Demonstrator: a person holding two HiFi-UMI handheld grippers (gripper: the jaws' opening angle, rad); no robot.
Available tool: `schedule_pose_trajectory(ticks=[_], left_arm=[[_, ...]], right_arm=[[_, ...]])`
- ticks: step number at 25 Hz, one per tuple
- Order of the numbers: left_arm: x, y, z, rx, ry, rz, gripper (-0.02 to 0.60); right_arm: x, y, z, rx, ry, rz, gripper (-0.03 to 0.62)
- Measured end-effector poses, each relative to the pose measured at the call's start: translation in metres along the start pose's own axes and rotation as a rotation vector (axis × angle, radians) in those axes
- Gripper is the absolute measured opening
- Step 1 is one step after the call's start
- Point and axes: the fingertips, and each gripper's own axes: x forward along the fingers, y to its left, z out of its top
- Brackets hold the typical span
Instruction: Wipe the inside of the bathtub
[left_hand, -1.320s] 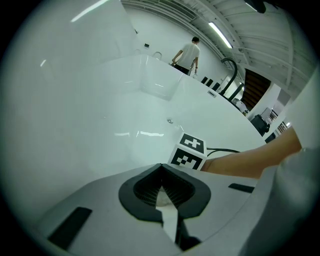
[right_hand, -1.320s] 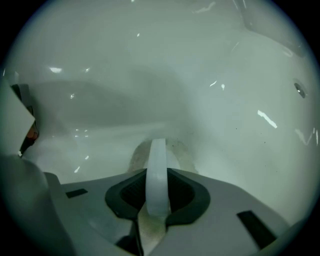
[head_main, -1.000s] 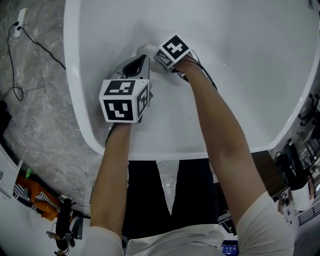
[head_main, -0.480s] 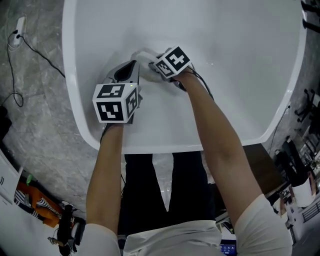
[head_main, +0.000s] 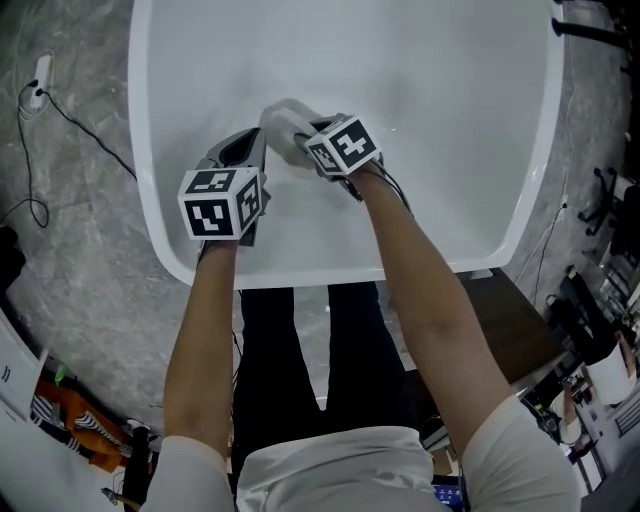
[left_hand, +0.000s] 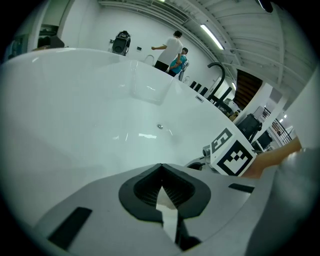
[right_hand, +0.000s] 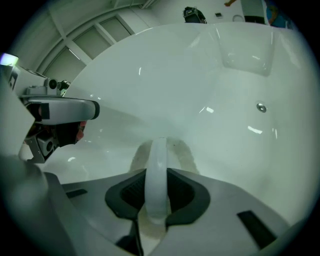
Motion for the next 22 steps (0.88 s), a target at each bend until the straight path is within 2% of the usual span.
schedule_pose_trajectory(ticks=[9, 22], left_arm=[[-0.025, -0.026, 0.018, 0.043, 0.006, 0.004, 0.006], [-0.086, -0.088, 0.075, 0.128, -0.08, -0.021, 0.006]], right_arm=[[-0.069, 0.017, 0.009, 0.07, -0.118, -0.104, 0.095], [-0.2, 0.046, 0.032, 0.157, -0.36, -0.175, 0.095]])
